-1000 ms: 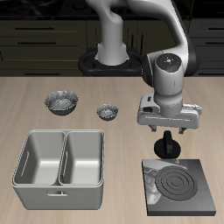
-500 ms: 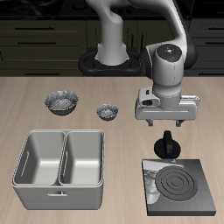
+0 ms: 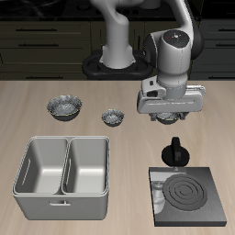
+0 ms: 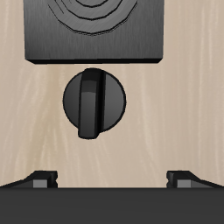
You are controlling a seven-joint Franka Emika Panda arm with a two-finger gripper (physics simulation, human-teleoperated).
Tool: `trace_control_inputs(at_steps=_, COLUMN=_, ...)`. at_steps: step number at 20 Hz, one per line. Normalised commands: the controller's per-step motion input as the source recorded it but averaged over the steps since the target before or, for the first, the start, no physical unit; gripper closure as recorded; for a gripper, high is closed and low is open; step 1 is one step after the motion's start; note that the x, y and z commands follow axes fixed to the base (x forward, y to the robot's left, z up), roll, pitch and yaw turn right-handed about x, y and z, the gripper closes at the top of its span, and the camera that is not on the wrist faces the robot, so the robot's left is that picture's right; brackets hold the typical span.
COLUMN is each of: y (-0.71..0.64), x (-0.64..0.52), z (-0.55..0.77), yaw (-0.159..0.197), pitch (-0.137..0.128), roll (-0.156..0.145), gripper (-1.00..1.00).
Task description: Turn off the stove and place the largest bowl in the left side of the drainer and the medium bowl in the right side
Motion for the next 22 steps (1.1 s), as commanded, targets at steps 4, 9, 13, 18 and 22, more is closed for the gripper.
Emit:
trace_control_inputs(at_steps=4, y=-0.05, x=-0.19, z=0.13, yaw=0.063, pitch=-0.007, roll=0.013, gripper=-1.0)
trace_control_inputs(at_steps=9, y=-0.14, x=-0.14, z=0.13, yaw=0.057, pitch=-0.016, roll=-0.016, gripper=-1.0)
trace_control_inputs(at_steps=13, y=-0.25, x=-0.16, z=0.16, yaw=0.022, pitch=-0.004, roll=-0.031, gripper=-1.0)
trace_control_inputs(at_steps=18, y=-0.12, x=-0.2, z=0.09, yaw=0.049, pitch=0.005, roll=-0.005, gripper=-1.0)
trace_control_inputs(at_steps=22, y=-0.09, x=-0.16, z=0.01, yaw=0.053, pitch=0.005, roll=0.007, gripper=-1.0)
